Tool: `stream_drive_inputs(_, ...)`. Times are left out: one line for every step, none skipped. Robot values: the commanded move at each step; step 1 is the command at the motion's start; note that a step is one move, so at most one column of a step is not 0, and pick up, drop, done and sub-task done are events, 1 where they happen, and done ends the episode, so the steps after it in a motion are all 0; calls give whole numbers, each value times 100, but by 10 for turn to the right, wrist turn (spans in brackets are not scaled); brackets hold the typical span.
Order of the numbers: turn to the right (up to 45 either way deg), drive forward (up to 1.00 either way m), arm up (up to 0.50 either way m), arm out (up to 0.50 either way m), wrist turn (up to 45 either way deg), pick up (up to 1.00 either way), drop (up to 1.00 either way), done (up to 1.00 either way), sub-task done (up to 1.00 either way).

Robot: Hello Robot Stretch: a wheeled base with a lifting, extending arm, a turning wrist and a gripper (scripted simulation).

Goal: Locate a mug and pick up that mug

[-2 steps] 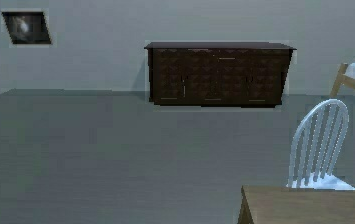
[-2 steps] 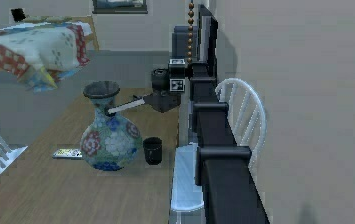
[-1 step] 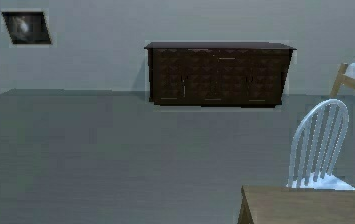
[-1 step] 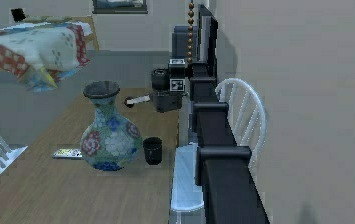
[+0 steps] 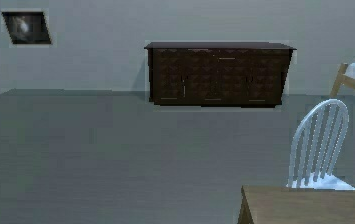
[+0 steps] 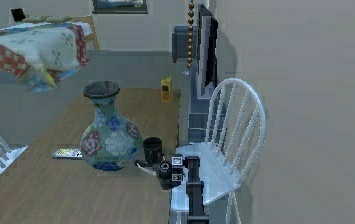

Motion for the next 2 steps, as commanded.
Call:
stream_drive_inputs(0, 0, 0, 0, 0, 100, 0, 0, 0)
stream_drive_inputs(0, 0, 10, 0, 0, 0, 0, 0, 0)
